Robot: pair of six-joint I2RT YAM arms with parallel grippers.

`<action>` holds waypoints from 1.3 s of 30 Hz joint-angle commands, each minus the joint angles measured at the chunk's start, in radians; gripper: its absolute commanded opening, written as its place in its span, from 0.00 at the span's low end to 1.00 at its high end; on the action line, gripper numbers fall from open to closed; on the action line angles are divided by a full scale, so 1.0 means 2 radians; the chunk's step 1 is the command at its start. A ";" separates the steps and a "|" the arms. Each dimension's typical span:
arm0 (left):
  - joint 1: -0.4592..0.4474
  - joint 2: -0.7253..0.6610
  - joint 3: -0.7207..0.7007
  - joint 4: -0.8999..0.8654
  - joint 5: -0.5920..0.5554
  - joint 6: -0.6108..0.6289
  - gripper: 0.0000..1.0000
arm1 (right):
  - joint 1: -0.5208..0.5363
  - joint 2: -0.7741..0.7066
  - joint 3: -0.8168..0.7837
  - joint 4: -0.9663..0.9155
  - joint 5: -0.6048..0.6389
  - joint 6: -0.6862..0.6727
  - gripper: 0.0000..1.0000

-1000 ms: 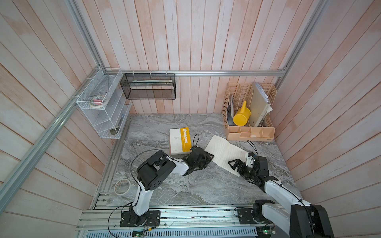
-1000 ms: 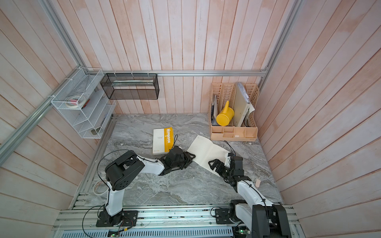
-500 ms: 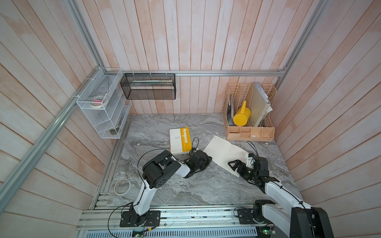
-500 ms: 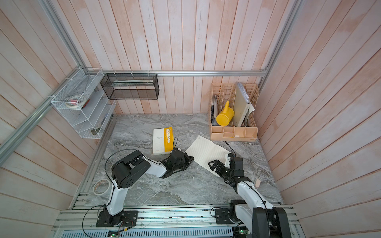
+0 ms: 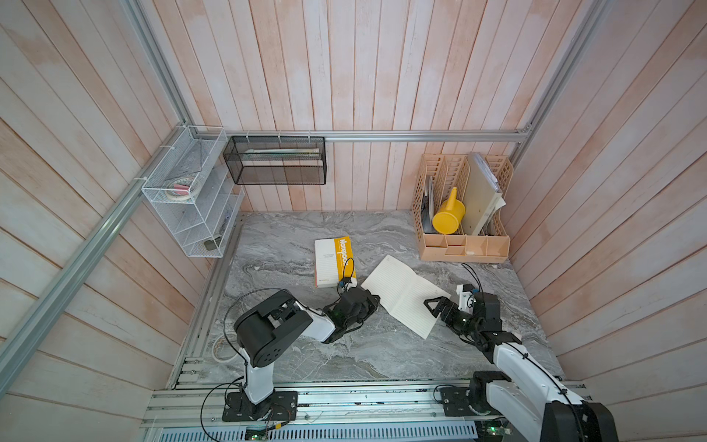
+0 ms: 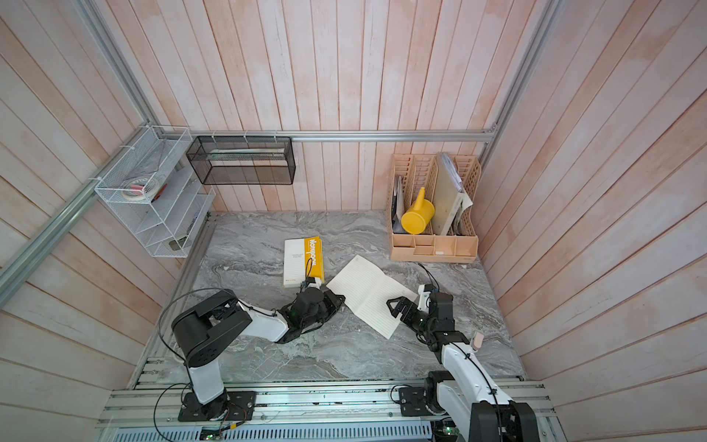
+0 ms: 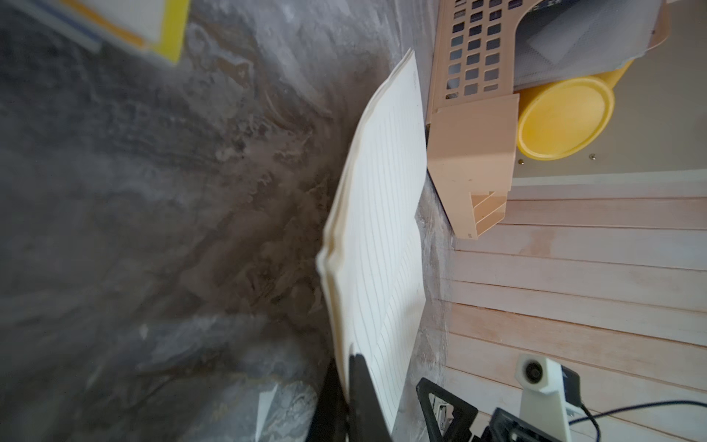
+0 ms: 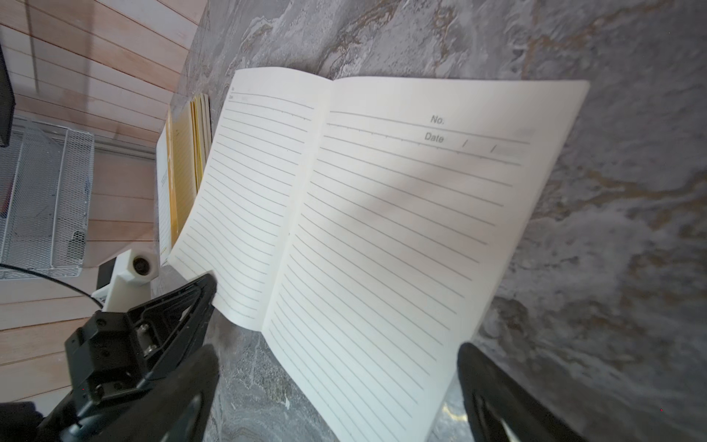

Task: Close the notebook
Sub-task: Close the notebook at the center of the board.

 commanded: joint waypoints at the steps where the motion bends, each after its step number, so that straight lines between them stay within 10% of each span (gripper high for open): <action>1: -0.007 -0.011 -0.020 -0.016 -0.014 0.045 0.00 | -0.002 -0.006 -0.004 -0.002 -0.016 0.011 0.98; 18: -0.019 -0.073 -0.058 -0.003 -0.008 0.076 0.00 | 0.002 0.015 -0.030 0.050 -0.031 0.031 0.98; 39: -0.025 0.009 -0.063 0.254 0.140 0.083 0.46 | 0.005 0.038 -0.033 0.074 -0.034 0.031 0.98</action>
